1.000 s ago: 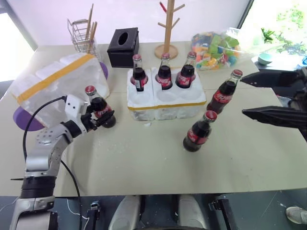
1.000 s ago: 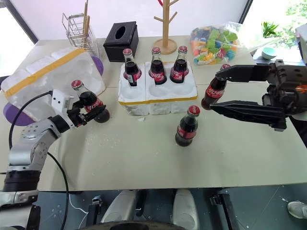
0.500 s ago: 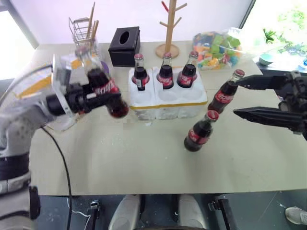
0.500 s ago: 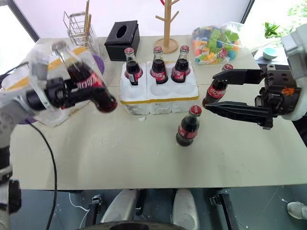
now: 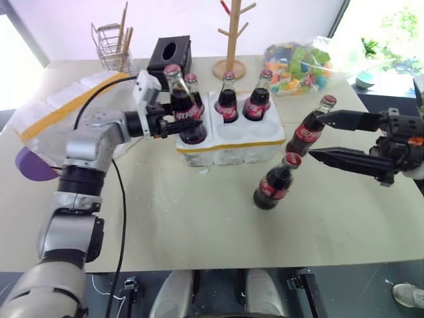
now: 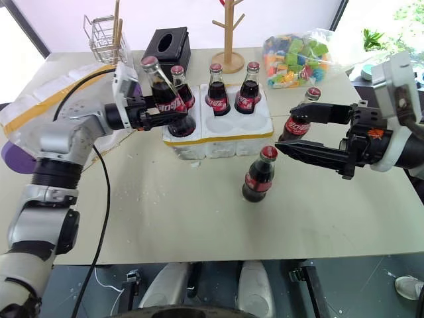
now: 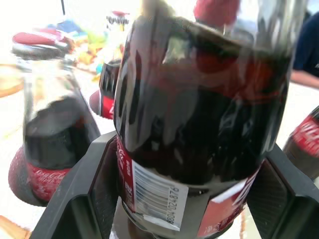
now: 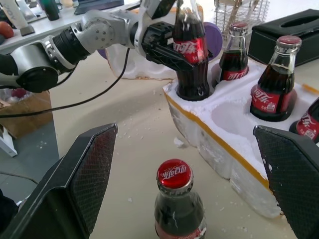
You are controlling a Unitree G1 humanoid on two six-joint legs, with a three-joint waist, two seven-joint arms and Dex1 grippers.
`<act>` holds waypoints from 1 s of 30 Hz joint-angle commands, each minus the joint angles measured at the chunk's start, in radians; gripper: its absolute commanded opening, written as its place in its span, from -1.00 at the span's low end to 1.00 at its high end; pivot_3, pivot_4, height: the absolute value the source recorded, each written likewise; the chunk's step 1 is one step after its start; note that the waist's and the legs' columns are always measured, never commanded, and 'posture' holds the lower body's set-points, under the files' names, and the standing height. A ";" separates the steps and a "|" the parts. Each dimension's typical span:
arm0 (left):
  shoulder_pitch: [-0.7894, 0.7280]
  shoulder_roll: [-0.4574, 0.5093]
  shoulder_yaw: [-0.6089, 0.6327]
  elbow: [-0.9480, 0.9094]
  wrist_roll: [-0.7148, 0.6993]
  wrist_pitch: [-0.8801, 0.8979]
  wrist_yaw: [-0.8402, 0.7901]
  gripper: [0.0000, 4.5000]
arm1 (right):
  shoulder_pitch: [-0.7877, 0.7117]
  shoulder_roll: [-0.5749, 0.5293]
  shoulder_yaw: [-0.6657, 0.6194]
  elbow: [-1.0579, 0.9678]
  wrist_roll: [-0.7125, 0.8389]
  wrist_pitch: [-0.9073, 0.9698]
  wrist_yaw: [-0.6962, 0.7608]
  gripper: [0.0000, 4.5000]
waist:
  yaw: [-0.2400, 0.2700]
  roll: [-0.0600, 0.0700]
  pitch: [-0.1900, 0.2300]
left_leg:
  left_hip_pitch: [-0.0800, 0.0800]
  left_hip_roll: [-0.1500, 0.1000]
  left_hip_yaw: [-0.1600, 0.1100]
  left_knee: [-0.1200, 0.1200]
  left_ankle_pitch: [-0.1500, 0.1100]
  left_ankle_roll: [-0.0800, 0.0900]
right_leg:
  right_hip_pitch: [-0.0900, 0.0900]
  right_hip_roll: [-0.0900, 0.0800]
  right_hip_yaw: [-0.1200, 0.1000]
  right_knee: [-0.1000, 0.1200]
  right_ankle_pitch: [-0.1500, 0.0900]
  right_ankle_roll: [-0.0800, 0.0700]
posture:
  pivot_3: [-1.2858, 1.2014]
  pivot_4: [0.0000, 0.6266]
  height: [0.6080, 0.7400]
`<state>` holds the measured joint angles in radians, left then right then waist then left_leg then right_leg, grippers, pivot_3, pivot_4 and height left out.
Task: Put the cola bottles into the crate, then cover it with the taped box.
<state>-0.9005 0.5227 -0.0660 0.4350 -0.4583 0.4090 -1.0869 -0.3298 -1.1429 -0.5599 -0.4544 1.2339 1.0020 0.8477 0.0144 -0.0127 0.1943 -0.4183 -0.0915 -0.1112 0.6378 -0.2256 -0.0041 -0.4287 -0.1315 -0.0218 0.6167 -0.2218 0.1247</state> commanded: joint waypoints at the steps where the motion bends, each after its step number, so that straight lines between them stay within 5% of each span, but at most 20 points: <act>1: -0.014 -0.037 0.004 0.021 0.066 -0.128 0.017 0.24 | 0.018 0.009 -0.049 -0.028 0.015 -0.012 -0.018 1.00 | 0.000 0.000 0.000 | -0.001 0.000 0.000 0.001 0.000 0.000 | 0.000 0.000 0.000 0.000 0.000 0.000 | 0.03 -0.52 1.00; 6: 0.015 -0.098 0.022 0.059 0.128 -0.214 0.079 0.24 | 0.038 0.004 -0.035 -0.022 -0.012 -0.031 -0.016 1.00 | 0.000 0.000 0.000 | -0.005 -0.001 -0.001 0.009 -0.001 0.002 | 0.000 0.000 0.000 -0.001 0.004 0.003 | 0.03 -0.52 1.00; 10: 0.039 -0.107 0.049 0.033 0.118 -0.203 0.088 0.99 | 0.049 -0.003 -0.040 -0.005 -0.036 -0.039 -0.002 1.00 | 0.001 0.000 0.000 | -0.006 -0.001 -0.001 0.012 -0.001 0.002 | 0.001 0.000 0.000 -0.001 0.007 0.004 | 0.03 -0.52 1.00; 14: 0.058 -0.089 0.086 -0.036 0.085 -0.143 0.093 0.99 | 0.078 -0.011 -0.083 0.015 -0.062 -0.032 0.008 1.00 | 0.000 0.000 0.000 | -0.005 0.000 -0.001 0.013 -0.001 0.002 | 0.001 0.001 0.000 -0.001 0.007 0.004 | 0.03 -0.52 1.00; 21: 0.071 0.097 0.269 -0.374 -0.260 0.322 0.055 0.99 | 0.383 0.058 -0.287 -0.031 -0.186 -0.015 0.054 1.00 | -0.002 0.000 0.000 | -0.005 0.001 -0.001 0.012 -0.001 0.002 | 0.000 0.003 0.001 0.001 0.007 0.003 | 0.03 -0.52 1.00; 27: 0.220 0.332 0.240 -0.590 -0.338 0.426 -0.139 0.99 | 0.531 0.246 -0.170 -0.184 -0.273 -0.150 0.017 1.00 | -0.006 0.001 -0.001 | 0.002 0.002 0.003 0.010 -0.001 0.002 | 0.003 0.005 0.008 0.002 0.007 0.003 | 0.03 -0.52 1.00; 30: 0.286 0.376 0.196 -0.672 -0.321 0.392 -0.196 0.99 | 0.557 0.292 -0.091 -0.217 -0.323 -0.203 0.010 1.00 | -0.003 0.001 -0.001 | 0.008 0.004 0.005 0.011 -0.002 0.000 | 0.009 0.007 0.012 -0.001 0.004 -0.001 | 0.03 -0.52 1.00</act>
<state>-0.6211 0.8783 0.1441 -0.1768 -0.7799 0.8325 -1.2476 0.2280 -0.8630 -0.6688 -0.6343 0.9322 0.8424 0.8648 0.0117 -0.0116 0.1938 -0.4095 -0.0871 -0.1060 0.6482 -0.2283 -0.0060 -0.4178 -0.1245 -0.0100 0.6141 -0.2174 0.1240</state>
